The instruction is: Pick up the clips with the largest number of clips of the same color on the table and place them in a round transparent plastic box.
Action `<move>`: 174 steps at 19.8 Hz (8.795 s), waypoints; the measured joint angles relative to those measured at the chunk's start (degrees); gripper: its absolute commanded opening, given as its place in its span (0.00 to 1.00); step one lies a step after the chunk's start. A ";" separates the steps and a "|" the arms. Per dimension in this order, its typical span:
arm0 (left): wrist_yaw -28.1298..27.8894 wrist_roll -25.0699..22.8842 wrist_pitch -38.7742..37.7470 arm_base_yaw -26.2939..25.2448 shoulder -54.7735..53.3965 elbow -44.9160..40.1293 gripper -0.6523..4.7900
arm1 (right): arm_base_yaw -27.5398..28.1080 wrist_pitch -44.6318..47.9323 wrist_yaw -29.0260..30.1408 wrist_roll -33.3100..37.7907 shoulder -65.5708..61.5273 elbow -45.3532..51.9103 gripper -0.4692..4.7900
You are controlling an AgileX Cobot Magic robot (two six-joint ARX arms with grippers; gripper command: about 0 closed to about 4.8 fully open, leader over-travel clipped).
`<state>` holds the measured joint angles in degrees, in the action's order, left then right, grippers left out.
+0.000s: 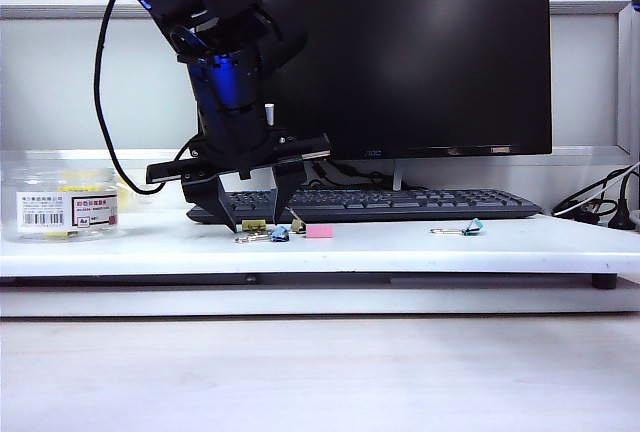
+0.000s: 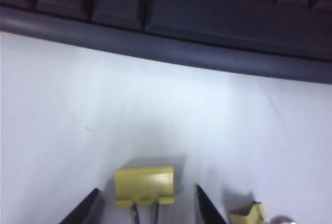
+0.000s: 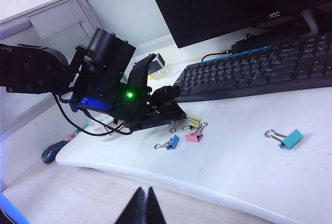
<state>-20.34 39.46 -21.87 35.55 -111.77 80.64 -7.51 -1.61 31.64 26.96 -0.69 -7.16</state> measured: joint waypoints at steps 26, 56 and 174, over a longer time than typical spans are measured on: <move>-4.90 -2.56 1.77 0.90 -4.37 1.49 0.42 | 0.00 1.27 0.04 0.00 0.00 0.00 0.08; -4.87 -12.59 -12.70 0.59 2.12 6.88 0.21 | 0.00 1.27 0.02 0.00 0.00 0.00 0.08; 18.99 -16.15 -1.88 0.31 5.86 -0.48 0.55 | 0.00 0.52 1.49 0.00 0.00 0.00 0.08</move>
<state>-1.34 23.31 -23.75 35.86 -105.91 80.16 -7.51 -1.08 33.12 26.96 -0.69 -7.16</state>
